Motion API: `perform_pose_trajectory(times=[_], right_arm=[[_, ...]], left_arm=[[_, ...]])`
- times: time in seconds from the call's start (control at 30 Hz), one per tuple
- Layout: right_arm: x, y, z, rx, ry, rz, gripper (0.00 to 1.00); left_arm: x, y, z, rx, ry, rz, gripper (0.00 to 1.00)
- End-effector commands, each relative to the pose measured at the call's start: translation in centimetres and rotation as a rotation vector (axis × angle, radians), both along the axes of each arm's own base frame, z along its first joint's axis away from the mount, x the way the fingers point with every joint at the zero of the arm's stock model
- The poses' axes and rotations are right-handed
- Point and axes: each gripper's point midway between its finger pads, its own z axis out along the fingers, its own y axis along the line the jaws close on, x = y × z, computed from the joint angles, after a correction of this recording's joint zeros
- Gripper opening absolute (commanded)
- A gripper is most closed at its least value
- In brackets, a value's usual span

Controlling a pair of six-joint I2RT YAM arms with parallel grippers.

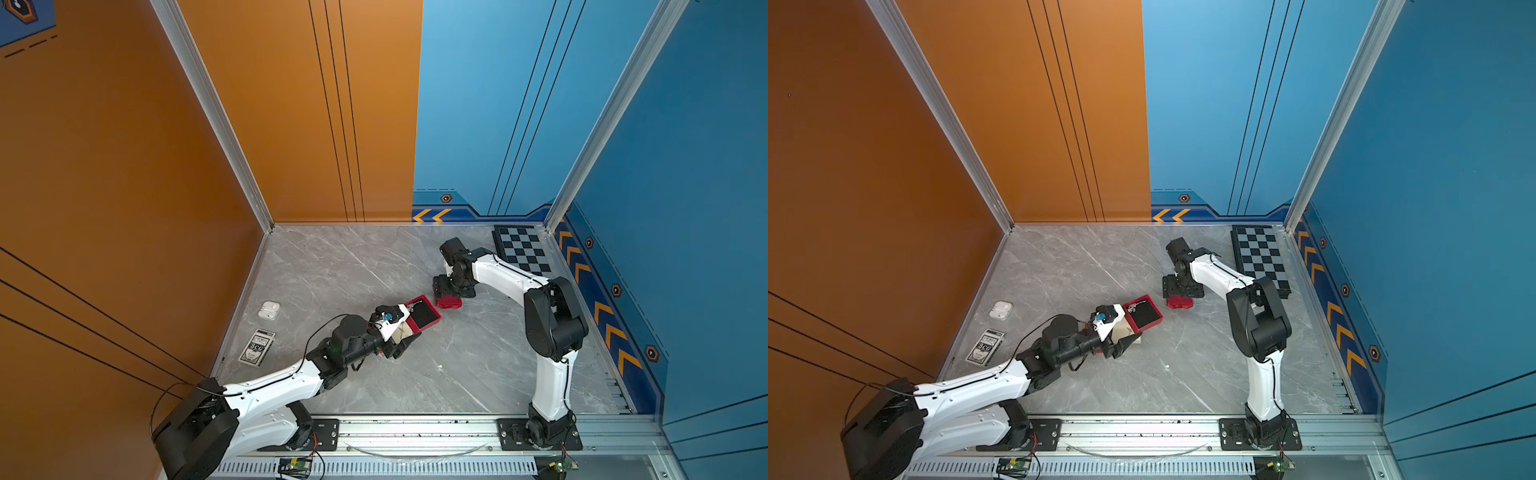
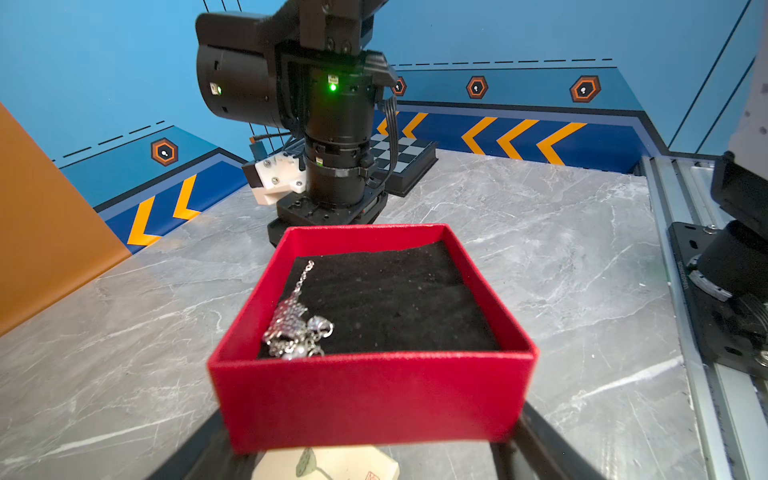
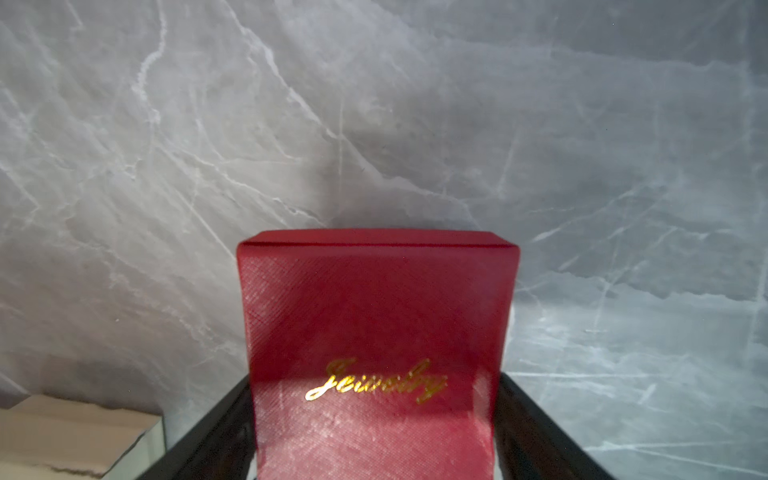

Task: Take the necklace out of the lift-off lid jewelry box
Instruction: Place the lid at the center of the board.

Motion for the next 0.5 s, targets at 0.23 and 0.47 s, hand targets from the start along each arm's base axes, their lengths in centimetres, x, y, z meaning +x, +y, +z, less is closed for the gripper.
perform_pose_trajectory(times=[0.23, 0.47], right_arm=[[0.8, 0.4, -1.3, -0.03, -0.02, -0.034, 0.94], [0.6, -0.1, 3.7, -0.015, -0.111, -0.016, 0.93]], left_arm=[[0.1, 0.8, -0.9, 0.025, 0.012, 0.031, 0.53], [0.0, 0.8, -0.9, 0.025, 0.012, 0.027, 0.53]])
